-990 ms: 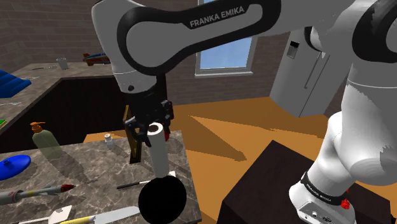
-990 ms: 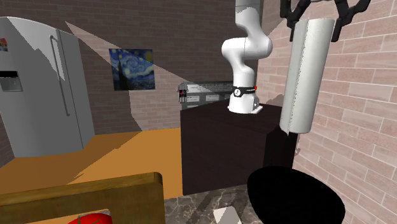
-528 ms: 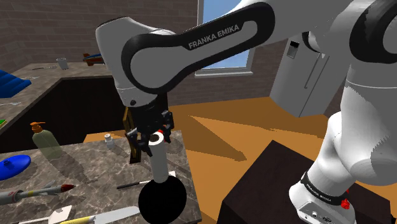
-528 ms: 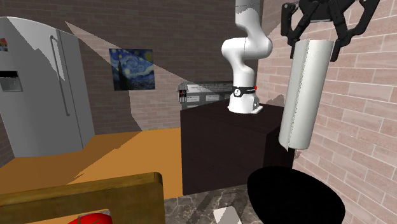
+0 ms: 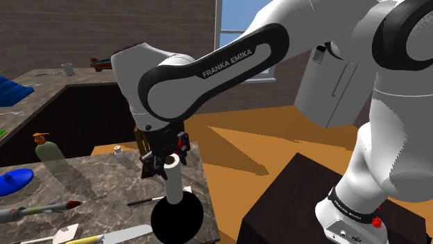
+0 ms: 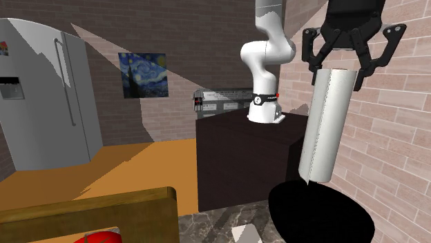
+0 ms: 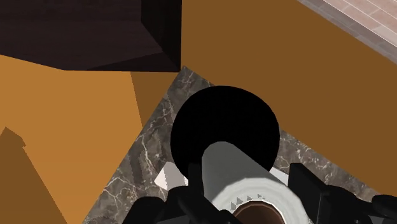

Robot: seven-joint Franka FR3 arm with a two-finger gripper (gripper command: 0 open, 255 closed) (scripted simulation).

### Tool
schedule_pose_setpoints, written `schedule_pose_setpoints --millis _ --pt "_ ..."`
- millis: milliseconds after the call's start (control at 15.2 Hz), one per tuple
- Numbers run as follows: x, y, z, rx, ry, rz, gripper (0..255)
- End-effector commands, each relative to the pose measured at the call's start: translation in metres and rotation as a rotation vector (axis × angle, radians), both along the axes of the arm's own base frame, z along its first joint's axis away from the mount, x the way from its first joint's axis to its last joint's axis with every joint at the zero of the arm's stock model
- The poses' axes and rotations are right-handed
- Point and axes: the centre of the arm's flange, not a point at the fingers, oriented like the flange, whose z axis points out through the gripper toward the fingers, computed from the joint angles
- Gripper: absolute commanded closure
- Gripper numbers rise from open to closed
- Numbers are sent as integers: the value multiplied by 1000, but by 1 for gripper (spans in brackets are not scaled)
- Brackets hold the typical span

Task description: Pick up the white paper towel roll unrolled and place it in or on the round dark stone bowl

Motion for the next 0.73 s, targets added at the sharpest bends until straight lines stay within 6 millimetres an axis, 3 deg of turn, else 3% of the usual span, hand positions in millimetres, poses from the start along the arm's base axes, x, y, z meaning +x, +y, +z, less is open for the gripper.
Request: schedule_pose_setpoints --millis 0,660 --pt "-1 -1 -11 0 0 0 255" --pt "-1 -1 -64 0 0 0 255"
